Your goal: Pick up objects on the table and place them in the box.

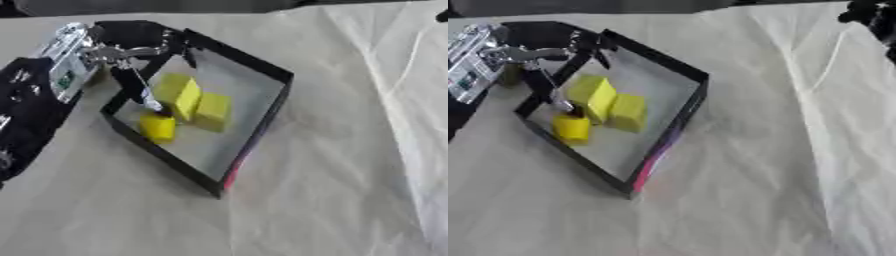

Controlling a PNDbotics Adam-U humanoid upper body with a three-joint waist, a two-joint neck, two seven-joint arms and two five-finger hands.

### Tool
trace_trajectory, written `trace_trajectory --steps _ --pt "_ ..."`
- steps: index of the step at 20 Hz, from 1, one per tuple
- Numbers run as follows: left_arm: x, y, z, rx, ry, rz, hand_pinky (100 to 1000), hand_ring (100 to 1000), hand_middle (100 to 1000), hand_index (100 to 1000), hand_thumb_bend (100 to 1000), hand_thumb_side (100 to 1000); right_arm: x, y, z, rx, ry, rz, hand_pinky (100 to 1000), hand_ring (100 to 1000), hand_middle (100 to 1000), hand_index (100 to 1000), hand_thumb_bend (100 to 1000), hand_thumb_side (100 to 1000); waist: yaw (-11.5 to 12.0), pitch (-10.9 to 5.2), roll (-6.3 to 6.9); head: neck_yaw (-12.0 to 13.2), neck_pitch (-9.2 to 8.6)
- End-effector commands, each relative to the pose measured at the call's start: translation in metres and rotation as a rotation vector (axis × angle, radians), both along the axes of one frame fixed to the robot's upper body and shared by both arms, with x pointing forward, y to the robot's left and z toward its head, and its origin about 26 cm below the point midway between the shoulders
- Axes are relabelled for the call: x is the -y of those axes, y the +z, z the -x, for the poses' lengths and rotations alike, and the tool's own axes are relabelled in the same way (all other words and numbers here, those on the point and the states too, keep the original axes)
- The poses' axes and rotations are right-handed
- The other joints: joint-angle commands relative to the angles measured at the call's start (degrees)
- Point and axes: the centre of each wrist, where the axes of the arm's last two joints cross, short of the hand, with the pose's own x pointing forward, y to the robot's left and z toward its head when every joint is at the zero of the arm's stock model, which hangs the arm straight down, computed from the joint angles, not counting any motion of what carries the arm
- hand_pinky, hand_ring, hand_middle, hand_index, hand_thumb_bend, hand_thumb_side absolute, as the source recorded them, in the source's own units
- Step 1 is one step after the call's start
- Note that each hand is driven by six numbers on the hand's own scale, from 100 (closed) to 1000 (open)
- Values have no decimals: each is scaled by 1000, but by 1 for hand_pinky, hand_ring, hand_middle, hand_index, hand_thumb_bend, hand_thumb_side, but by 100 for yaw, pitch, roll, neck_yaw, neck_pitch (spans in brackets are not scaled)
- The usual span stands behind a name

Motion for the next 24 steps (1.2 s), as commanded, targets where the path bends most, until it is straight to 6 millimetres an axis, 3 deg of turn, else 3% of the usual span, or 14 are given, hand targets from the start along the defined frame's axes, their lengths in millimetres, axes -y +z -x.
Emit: trace_trajectory --steps 1,6,8,14,15,16,18,20,24 --pt "-14 34 12 47 -169 -174 914 904 905 972 545 692 3 8 2 19 -12 26 965 684 609 804 100 608 28 -109 47 -32 -10" --pt "-34 65 31 -9 -151 -11 909 890 876 954 304 668 5 7 4 21 -25 23 965 684 609 803 100 607 90 -132 23 -68 -10" --pt "-43 78 37 -36 -141 62 903 880 862 945 298 590 5 7 5 22 -29 21 965 684 609 803 100 605 110 -140 14 -83 -10" --pt "-73 106 52 -61 -92 210 896 874 851 930 245 474 6 6 6 26 -36 19 964 685 609 803 100 604 159 -137 -19 -118 -10" --pt "-82 110 54 -53 -62 223 893 874 849 924 261 383 6 7 6 28 -37 19 964 685 609 803 100 603 168 -135 -24 -134 -10" --pt "-91 112 55 -45 -28 229 892 875 849 922 273 373 6 7 6 29 -38 19 964 685 609 803 100 602 171 -133 -27 -146 -10" --pt "-113 113 53 -35 71 222 890 879 845 912 326 323 7 7 7 34 -42 19 964 684 608 802 100 601 177 -126 -35 -174 -10" --pt "-132 107 44 -48 181 203 889 878 839 909 332 329 7 7 7 37 -44 17 964 685 608 802 100 602 178 -119 -44 -181 -10" --pt "-160 79 19 -138 365 211 897 881 828 886 297 456 5 6 7 36 -40 15 963 684 608 802 100 606 151 -90 -89 -184 -10"
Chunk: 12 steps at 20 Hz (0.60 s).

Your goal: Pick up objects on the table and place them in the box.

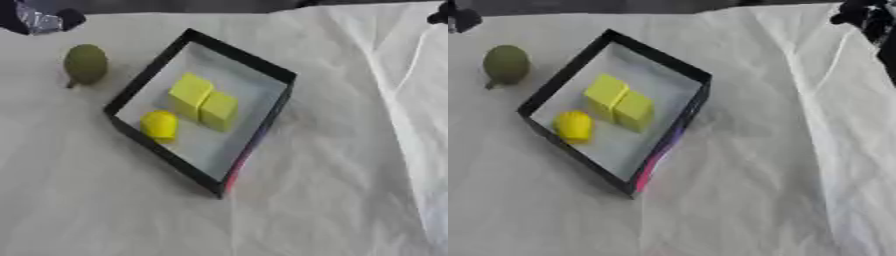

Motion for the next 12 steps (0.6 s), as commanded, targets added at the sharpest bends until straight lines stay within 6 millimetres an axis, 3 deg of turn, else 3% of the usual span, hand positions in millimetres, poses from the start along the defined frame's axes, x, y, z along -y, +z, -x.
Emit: trace_trajectory --steps 1,12 --pt "-26 -5 -12 -50 82 -68 903 887 828 888 327 488 -1 11 3 31 1 29 963 684 607 802 100 606 -23 -77 -95 -13 -10" --pt "-32 -52 -46 -112 391 -171 903 897 833 897 477 527 -4 9 0 28 2 31 963 682 606 801 100 620 -137 81 -122 125 -24"
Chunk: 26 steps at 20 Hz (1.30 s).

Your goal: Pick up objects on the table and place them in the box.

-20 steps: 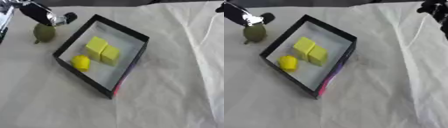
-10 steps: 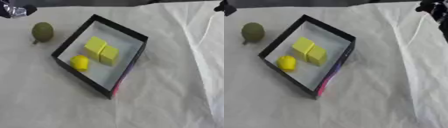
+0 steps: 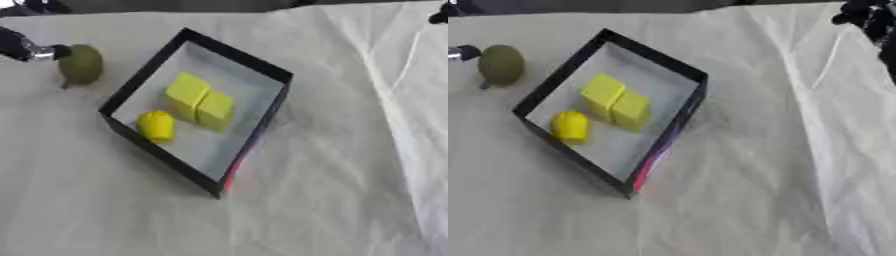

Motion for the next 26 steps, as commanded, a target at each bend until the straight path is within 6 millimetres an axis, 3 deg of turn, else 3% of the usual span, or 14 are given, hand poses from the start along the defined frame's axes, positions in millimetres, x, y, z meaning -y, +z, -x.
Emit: trace_trajectory --steps 1,6,13,16,17,19,22,26 --pt "-6 2 -5 37 92 -52 908 903 836 903 502 538 -3 11 1 28 7 26 963 683 606 801 100 622 -21 26 -88 86 -28" --pt "-8 -24 -12 27 200 -87 914 908 840 909 500 579 -4 10 -1 26 9 28 964 682 605 801 100 628 -74 92 -102 158 -60" --pt "-14 -38 -14 73 313 -52 906 899 829 898 460 516 -6 7 -2 16 8 39 964 681 605 801 100 641 -129 170 -112 218 -127" --pt "-15 -35 -14 113 333 -45 885 884 809 889 474 408 -5 5 -2 13 4 41 964 681 605 801 100 644 -132 193 -113 228 -147" --pt "-15 -34 -14 132 342 -54 874 874 796 881 461 335 -6 5 -2 12 5 40 964 681 605 801 100 647 -137 200 -113 238 -153" --pt "-13 -34 -15 165 362 -73 869 868 788 876 452 304 -7 5 -3 10 7 41 964 681 605 801 100 648 -150 214 -113 264 -164" --pt "-12 -38 -16 207 396 -94 805 803 722 823 425 116 -7 3 -3 2 5 42 965 681 605 801 100 657 -172 246 -115 293 -185" --pt "-12 -43 -16 245 422 -88 757 745 648 738 380 113 -7 1 -3 -2 1 47 965 682 604 802 100 662 -194 275 -115 298 -187"
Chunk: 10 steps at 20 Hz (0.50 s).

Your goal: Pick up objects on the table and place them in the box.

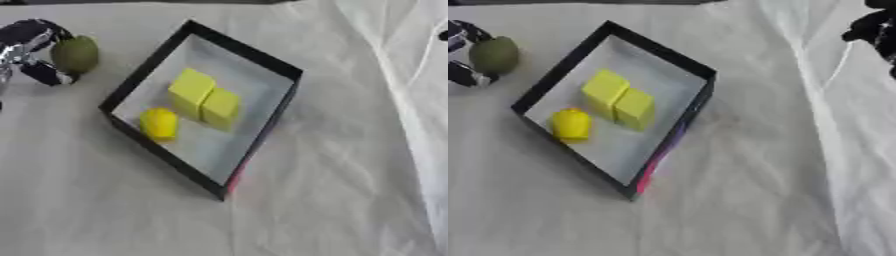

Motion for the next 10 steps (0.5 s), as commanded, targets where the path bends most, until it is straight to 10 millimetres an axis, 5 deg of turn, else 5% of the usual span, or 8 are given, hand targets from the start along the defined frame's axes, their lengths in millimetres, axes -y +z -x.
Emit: trace_trajectory --steps 1,5,10 --pt "-5 12 -1 63 21 -4 743 731 632 712 378 107 2 7 1 14 -7 28 966 682 603 802 100 663 -13 4 -90 8 -71" --pt "-3 12 -1 106 12 3 713 677 579 616 298 100 2 6 1 10 -6 29 966 682 604 802 100 666 -17 -7 -85 8 -55" --pt "-1 24 0 156 -41 6 701 655 538 516 309 100 3 6 2 10 -5 29 966 682 603 802 100 654 0 -65 -82 -34 23"
